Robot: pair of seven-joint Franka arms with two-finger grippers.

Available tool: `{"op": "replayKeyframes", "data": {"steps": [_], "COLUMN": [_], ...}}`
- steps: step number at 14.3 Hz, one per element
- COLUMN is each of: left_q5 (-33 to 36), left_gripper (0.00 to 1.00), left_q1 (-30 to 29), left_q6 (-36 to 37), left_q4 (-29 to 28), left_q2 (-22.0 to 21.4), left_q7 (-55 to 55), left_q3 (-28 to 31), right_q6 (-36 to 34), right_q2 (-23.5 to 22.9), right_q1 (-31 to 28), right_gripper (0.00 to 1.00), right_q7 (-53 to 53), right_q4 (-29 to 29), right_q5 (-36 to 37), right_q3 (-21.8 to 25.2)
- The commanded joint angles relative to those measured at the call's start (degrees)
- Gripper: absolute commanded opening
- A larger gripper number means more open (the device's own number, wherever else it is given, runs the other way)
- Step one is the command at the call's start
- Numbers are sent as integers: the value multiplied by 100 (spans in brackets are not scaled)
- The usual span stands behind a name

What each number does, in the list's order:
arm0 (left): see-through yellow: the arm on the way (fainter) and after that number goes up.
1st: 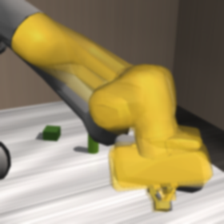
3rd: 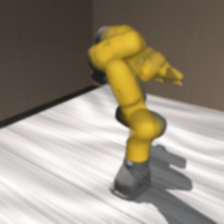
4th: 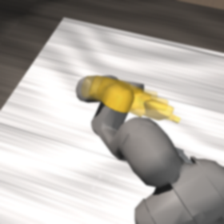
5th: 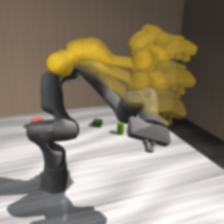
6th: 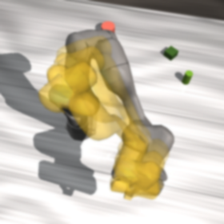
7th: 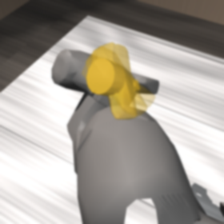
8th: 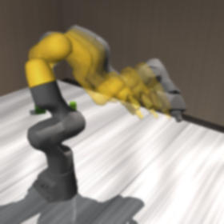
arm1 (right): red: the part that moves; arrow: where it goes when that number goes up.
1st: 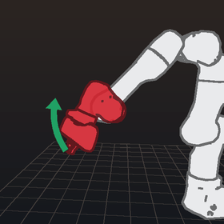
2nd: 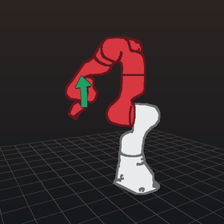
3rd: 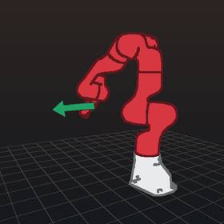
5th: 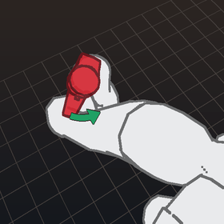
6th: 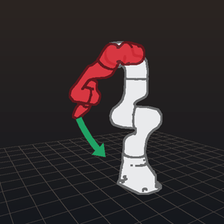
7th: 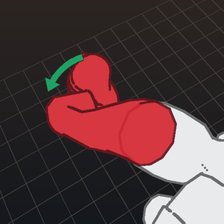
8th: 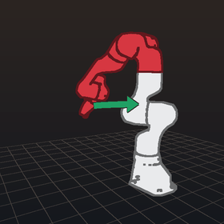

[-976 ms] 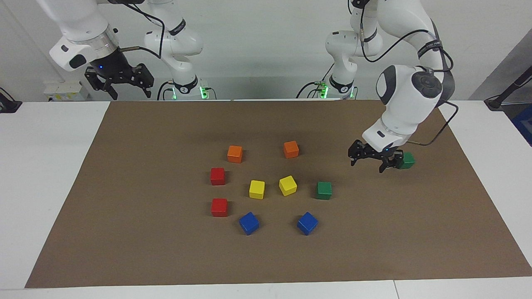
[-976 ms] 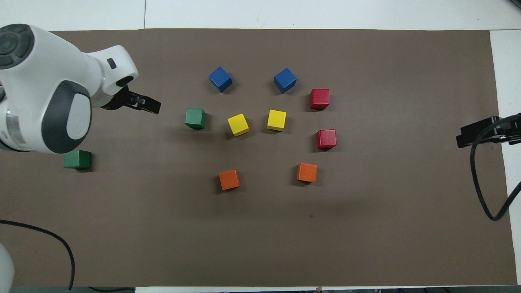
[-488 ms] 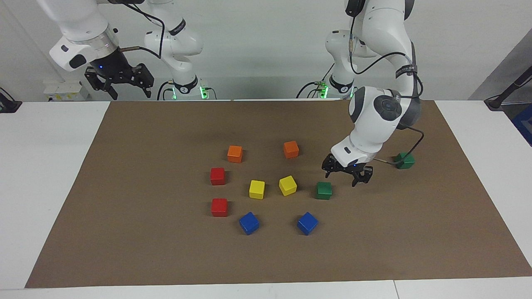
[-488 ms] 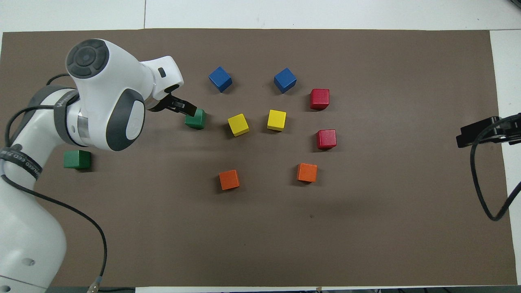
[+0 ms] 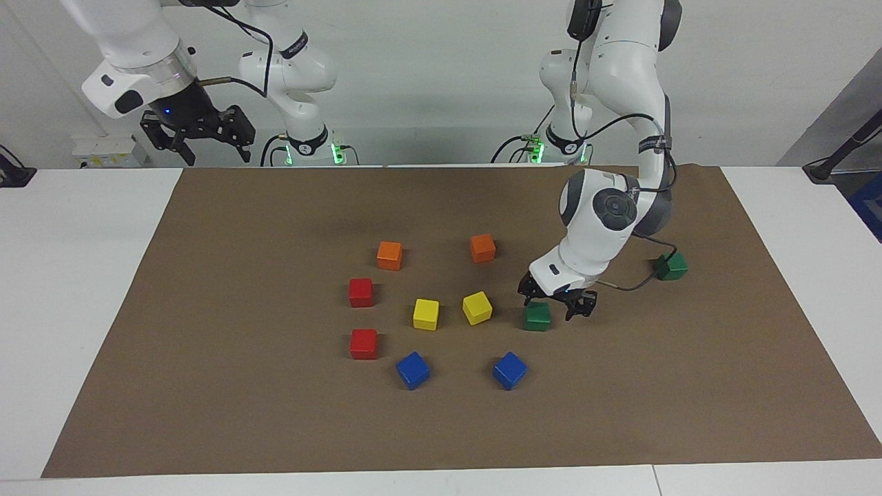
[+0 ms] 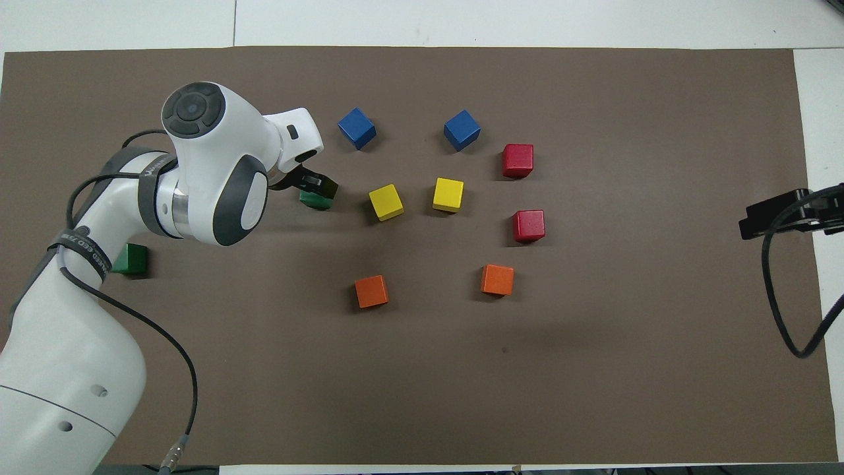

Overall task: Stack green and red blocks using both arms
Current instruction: 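Close the left gripper on the second green cube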

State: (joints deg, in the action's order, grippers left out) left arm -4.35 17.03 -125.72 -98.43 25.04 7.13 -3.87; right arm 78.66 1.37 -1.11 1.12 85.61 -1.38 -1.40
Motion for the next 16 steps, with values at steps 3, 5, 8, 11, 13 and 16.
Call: {"op": "replayKeyframes", "data": {"steps": [3, 5, 8, 11, 13, 16], "left_q5": [-57, -57, -57, -57, -57, -57], "left_gripper": [100, 100, 100, 100, 100, 95], "left_q1": [117, 108, 108, 117, 125, 196], "left_q6": [-390, -514, -584, -629, -664, -734], "left_q4": [-307, -361, -361, -361, -361, -396], "left_q2": [-8, 1, 10, 53, 71, 80], "left_q7": [-177, -177, -177, -186, -194, -256], "left_q3": [97, 97, 97, 105, 105, 105], "right_q6": [62, 62, 62, 62, 62, 62], "right_q2": [82, 74, 82, 82, 82, 74], "right_q1": [-38, -38, -38, -38, -38, -38], "right_gripper": [100, 100, 100, 100, 100, 100], "right_q7": [47, 47, 47, 47, 47, 47], "right_q4": [105, 105, 105, 114, 105, 105], "right_q5": [-73, -73, -73, -73, -73, -73], "right_q3": [-10, -10, -10, -10, -10, -10]}}
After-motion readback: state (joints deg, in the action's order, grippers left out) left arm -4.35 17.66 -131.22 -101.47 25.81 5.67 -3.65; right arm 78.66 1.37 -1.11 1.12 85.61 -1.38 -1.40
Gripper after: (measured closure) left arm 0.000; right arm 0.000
